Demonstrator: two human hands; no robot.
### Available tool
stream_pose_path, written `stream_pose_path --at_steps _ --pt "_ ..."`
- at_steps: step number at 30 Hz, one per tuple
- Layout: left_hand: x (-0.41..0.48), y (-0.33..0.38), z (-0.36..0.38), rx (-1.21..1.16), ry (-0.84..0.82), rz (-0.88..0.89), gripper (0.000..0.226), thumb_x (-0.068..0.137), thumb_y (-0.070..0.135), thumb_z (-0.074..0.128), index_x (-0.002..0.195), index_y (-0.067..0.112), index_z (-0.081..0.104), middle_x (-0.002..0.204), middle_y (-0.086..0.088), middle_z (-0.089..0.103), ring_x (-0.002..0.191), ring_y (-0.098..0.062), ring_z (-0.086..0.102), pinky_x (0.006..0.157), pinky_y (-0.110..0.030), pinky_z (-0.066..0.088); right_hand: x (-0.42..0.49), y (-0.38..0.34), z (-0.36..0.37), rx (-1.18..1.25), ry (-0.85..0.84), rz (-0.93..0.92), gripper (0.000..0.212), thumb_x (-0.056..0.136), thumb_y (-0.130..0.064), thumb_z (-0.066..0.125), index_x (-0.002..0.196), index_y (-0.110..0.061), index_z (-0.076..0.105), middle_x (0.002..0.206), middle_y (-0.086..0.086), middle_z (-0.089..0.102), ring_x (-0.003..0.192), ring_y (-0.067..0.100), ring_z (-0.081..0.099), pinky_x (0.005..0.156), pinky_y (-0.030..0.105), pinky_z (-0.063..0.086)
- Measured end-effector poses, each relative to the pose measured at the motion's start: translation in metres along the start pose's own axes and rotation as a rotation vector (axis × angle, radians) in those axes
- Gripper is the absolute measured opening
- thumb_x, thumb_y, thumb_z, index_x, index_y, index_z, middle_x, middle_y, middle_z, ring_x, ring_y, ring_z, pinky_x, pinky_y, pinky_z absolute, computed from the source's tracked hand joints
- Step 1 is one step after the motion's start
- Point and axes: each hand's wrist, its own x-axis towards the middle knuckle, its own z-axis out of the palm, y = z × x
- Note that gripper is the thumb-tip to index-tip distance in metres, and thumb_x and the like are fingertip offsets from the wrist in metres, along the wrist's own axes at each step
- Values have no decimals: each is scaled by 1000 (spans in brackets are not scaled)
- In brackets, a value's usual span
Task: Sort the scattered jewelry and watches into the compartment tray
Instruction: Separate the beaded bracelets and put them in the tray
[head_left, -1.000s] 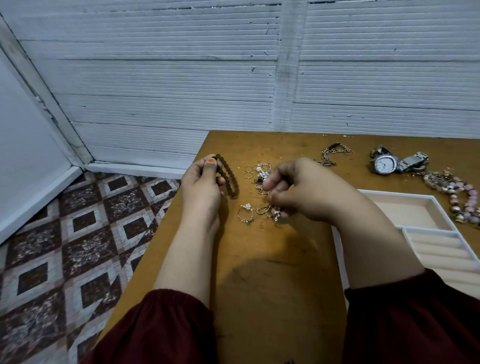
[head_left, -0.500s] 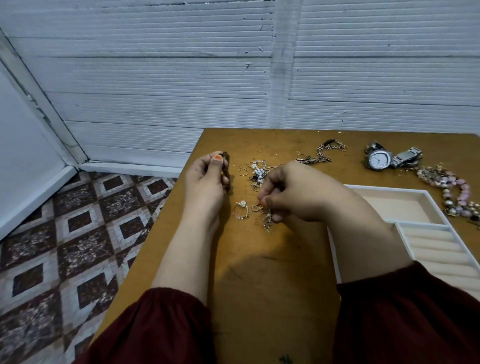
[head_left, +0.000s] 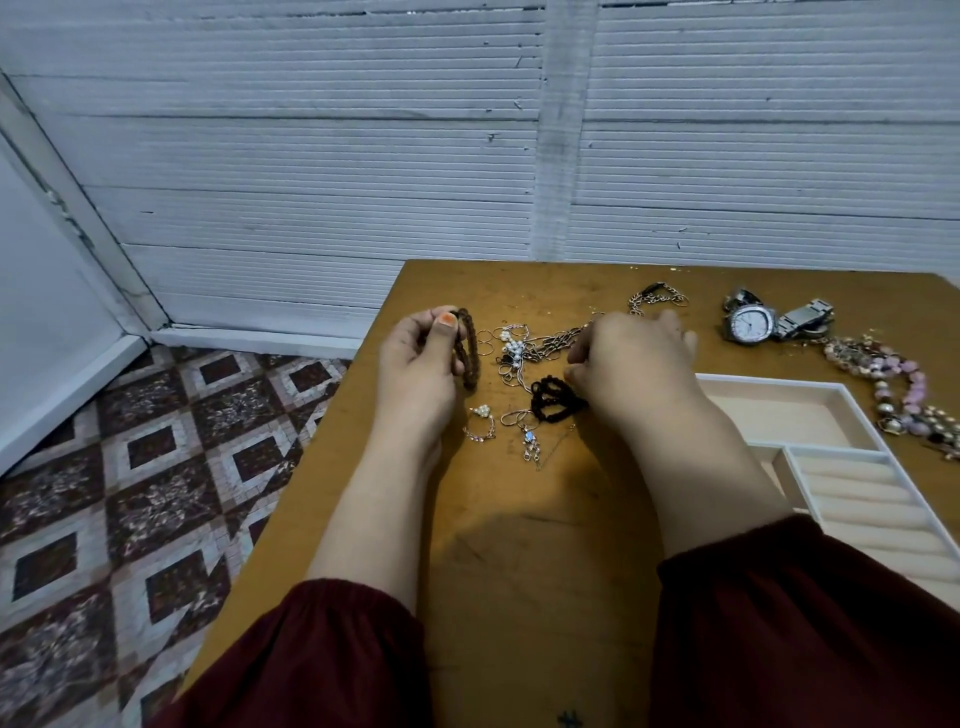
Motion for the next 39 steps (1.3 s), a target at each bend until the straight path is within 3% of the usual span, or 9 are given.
stream_pose_path --at_steps 7,14,21,28,30,33,39 --pt "-2 1 1 27 -7 18 13 98 14 47 94 19 59 79 8 58 48 2 44 46 -9 36 -2 -3 5 -95 -104 -2 35 80 -50 65 103 -24 68 115 8 65 126 34 31 94 40 27" --pt "-3 3 2 50 -12 22 12 99 15 47 95 19 58 79 8 59 49 2 44 47 -10 36 -2 -4 5 -74 -108 -1 27 84 -37 60 105 -21 66 114 12 64 125 33 32 96 39 27" --pt "-4 5 2 52 -2 12 12 98 15 48 95 19 59 81 8 58 52 3 44 47 -8 37 1 -2 6 -43 -119 -29 27 94 -39 50 104 -20 65 116 12 63 125 32 32 97 40 26" --pt "-7 12 -1 41 -27 66 12 98 15 49 94 20 60 81 9 60 53 2 45 50 -11 39 -1 -3 -10 249 -46 -53 26 98 -38 45 100 -22 66 118 7 63 123 33 41 97 39 29" --pt "-9 14 -1 37 -37 85 11 97 16 50 96 19 60 81 8 61 54 2 46 51 -11 40 -2 -4 -15 347 -14 -74 21 97 -35 48 84 -26 60 111 4 66 120 33 47 99 40 33" --pt "-13 17 -2 44 -42 112 12 97 16 50 101 15 61 82 8 61 56 3 48 51 -10 40 -5 -6 -22 516 17 -116 31 95 -33 52 65 -29 49 89 -2 61 110 34 54 100 47 39" --pt "-23 22 3 13 -101 127 12 96 13 52 95 18 63 80 8 64 57 0 49 51 -12 40 -21 0 -34 679 154 -191 24 95 -32 53 71 -35 50 87 -6 60 107 31 54 98 48 40"
